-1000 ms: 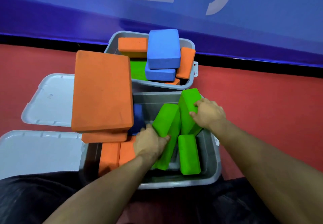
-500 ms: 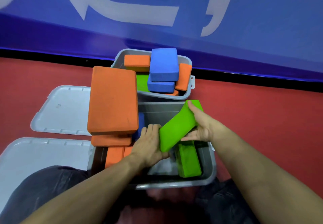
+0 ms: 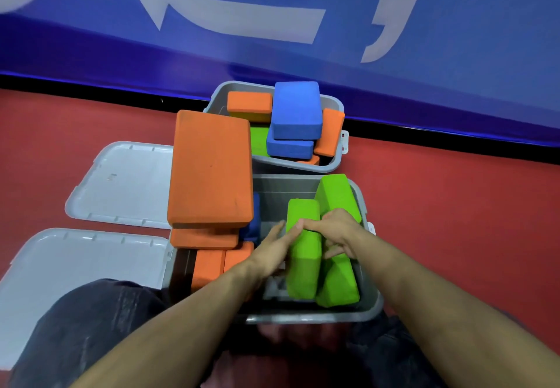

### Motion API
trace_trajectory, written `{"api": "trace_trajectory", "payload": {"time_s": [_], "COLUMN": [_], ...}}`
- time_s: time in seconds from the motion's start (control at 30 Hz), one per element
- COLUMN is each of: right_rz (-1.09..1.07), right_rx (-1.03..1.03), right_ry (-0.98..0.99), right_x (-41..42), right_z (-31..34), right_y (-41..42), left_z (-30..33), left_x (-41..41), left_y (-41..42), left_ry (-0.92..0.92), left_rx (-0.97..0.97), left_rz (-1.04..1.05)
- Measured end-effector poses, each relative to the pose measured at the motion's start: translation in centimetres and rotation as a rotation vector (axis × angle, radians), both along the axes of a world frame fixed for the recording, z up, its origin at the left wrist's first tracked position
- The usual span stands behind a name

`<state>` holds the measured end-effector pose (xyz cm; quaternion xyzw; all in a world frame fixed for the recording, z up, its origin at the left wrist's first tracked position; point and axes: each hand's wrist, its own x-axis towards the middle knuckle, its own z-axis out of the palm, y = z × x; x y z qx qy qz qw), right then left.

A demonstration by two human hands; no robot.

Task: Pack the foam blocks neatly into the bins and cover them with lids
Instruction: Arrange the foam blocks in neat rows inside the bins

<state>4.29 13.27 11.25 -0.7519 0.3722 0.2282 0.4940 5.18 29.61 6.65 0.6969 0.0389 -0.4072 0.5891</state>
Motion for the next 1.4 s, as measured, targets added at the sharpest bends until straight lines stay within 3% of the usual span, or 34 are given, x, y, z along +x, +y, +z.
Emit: {"api": "trace_trajectory", "payload": {"time_s": [0.13, 0.4, 0.77, 1.07, 1.27, 1.4], "right_rz": [-0.065, 0.167, 0.213, 0.252, 0.364, 0.461], "right_rx": [0.166, 0.156, 0.155, 0.087, 0.021, -0.013], "right_ry": [0.038, 0.105, 0.119, 0.215, 0.238, 0.181], "right_x": [-0.9, -1.7, 0.2, 0.9, 1.5, 1.5], "right_z": [-0.5, -3.8, -8.7, -12.2, -14.0, -14.4], "right_y": [0.8, 4.2, 7.4, 7.7, 7.4, 6.5], "left_z": [-1.9, -4.0, -6.2, -7.0, -8.1, -8.1], "left_x": [0.4, -1.5, -0.2, -0.1, -0.2, 0.2], "left_y": [0.4, 3.5, 7.3, 7.2, 7.0, 7.4], "left_ry": [-0.169, -0.15, 0.006, -0.062, 0.001, 0.058], "left_rx": [0.114, 0.347, 0.468, 0.814, 0.854, 0.769], "left_rz": [0.031, -0.126, -0.071, -0.084, -0.05, -0.051]}}
